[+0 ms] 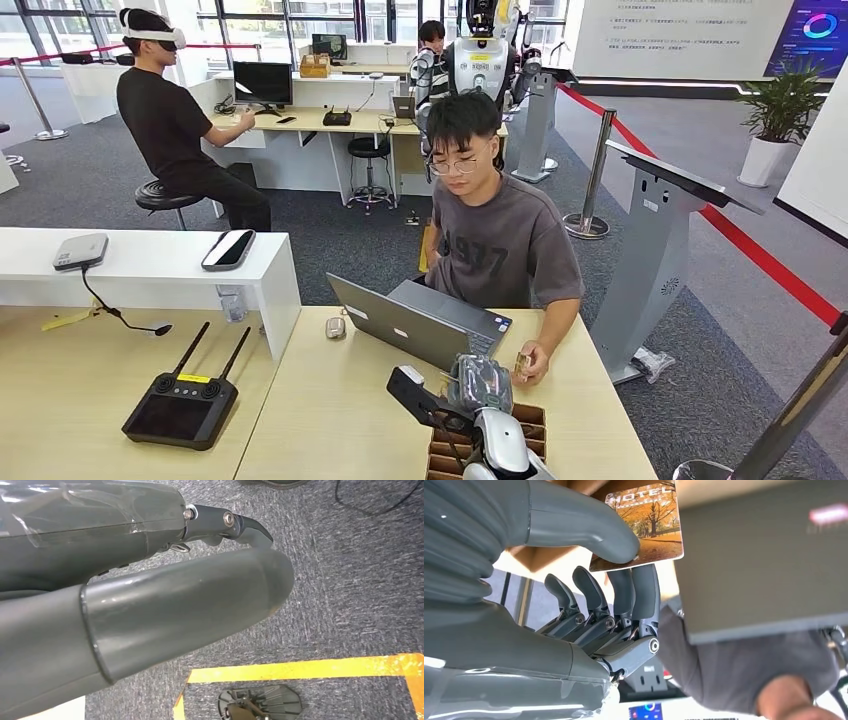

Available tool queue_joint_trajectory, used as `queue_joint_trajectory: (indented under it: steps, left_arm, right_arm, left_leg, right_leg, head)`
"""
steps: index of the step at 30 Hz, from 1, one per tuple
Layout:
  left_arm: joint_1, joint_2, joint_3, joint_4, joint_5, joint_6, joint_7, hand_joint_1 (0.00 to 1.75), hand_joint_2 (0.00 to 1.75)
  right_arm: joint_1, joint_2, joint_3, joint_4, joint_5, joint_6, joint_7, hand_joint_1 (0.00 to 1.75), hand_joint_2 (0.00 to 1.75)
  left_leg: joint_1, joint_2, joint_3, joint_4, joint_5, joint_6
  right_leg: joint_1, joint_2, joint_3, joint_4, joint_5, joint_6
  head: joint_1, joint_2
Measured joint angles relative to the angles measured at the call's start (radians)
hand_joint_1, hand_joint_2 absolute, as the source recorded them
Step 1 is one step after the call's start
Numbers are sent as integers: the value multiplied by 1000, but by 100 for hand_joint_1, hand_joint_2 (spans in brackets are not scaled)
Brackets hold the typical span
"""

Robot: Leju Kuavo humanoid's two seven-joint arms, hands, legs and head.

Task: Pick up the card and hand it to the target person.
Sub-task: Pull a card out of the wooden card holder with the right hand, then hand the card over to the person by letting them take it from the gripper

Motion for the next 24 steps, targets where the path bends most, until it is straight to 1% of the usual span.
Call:
queue_joint_trajectory:
  steps: [8,13,15,19,24]
  left_arm:
    - [11,0,0,0,9,8,-3,0,0]
    - [13,0,0,0,9,8,-4,0,0]
    - [13,0,0,0,9,8,-4,0,0]
    - [13,0,0,0,8,8,-4,0,0]
    - [13,-1,0,0,7,6,-4,0,0]
  right_arm:
    - [-22,-89,-42,-207,64,9,80,145,175]
    - [-32,-129,-64,-299,102,9,100,148,175]
    - [-33,-141,-67,-323,123,5,108,151,175]
    - [-35,-158,-69,-346,195,-5,134,151,175]
    - [-37,-172,-70,-339,228,-15,137,152,175]
  left_leg:
    - [0,0,0,0,0,0]
    - [0,1,0,0,0,0]
    - [0,1,0,0,0,0]
    - [0,1,1,0,0,0]
    - [0,1,1,0,0,0]
  right_leg:
    - [0,0,0,0,0,0]
    - [0,0,0,0,0,0]
    - [0,0,0,0,0,0]
    - [0,0,0,0,0,0]
    - [0,0,0,0,0,0]
  head:
    - [0,0]
    - [-1,0]
    - [-1,0]
    - [-1,0]
    - [0,0]
